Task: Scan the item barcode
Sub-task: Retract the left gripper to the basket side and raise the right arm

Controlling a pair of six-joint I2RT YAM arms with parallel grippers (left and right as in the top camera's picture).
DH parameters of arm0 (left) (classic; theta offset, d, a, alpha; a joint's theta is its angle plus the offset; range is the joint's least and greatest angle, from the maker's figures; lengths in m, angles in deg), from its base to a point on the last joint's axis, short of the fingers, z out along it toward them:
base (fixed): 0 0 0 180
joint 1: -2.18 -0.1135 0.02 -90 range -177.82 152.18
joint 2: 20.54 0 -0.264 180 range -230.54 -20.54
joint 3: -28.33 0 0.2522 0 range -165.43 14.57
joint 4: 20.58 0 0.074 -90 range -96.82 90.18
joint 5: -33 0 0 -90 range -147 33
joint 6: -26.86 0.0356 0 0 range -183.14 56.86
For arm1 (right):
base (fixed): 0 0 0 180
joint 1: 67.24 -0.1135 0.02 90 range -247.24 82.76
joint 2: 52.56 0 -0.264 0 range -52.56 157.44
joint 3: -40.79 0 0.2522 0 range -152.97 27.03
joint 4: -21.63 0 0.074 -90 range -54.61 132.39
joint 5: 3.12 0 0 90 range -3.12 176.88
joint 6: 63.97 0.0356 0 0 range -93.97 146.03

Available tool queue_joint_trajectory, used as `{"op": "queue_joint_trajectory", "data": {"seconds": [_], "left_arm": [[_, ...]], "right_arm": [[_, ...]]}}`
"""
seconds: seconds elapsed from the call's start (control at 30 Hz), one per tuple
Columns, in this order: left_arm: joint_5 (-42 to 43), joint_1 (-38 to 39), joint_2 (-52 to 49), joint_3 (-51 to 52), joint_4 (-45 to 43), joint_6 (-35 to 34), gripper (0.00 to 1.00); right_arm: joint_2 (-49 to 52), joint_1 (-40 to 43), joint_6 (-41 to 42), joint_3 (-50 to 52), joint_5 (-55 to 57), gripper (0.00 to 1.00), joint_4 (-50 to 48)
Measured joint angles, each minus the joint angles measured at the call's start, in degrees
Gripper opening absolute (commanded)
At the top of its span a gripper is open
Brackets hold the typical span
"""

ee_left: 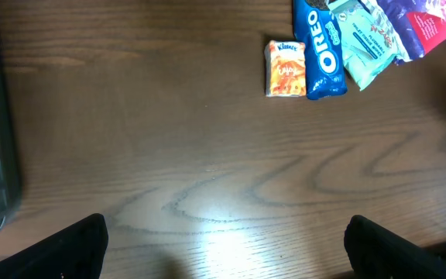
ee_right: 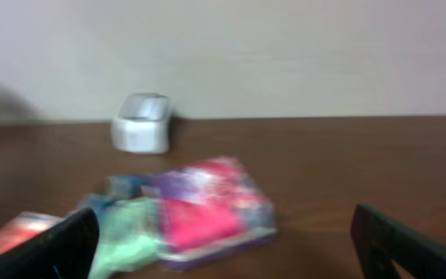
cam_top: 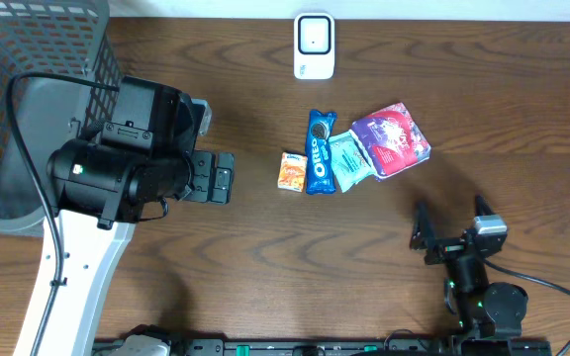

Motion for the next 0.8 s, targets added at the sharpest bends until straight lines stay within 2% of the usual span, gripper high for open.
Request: {"op": "queue_joint_trajectory", "data": {"seconds": [0.13, 0.27, 0.4, 0.5, 0.57, 0.7, 0.8], "left_arm": [[0.0, 0.0, 0.0, 0.0, 0.0, 0.0, 0.98], [0.0, 0.0, 0.0, 0.0, 0.0, 0.0, 0.98], [0.0, 0.0, 0.0, 0.0, 0.1, 0.0, 0.98], [0.0, 0.0, 0.0, 0.0, 0.0, 0.0, 0.98], [0.0, 0.0, 0.0, 0.0, 0.0, 0.0, 0.98], [0.0, 0.0, 0.0, 0.0, 0.0, 0.0, 0.98], [0.0, 0.0, 0.0, 0.0, 0.0, 0.0, 0.98]], "right_arm": [[0.0, 0.0, 15.7, 0.0, -17.2, 0.99, -0.4], [0.0, 0.0, 31.5, 0.0, -26.4, 0.99, -5.5], [0.0, 0.0, 41.7, 0.0, -29.3, 0.99, -20.3], [-0.1, 0.0, 45.0, 0.0, -28.5, 0.99, -32.0], [-0.1, 0.0, 46.2, -0.1, -26.6, 0.99, -34.8], [0.3, 0.0, 45.4, -1.7, -22.1, 0.99, -32.3], [2.5, 0.0, 40.4, -7.2, -20.6, 0.99, -23.2]]}}
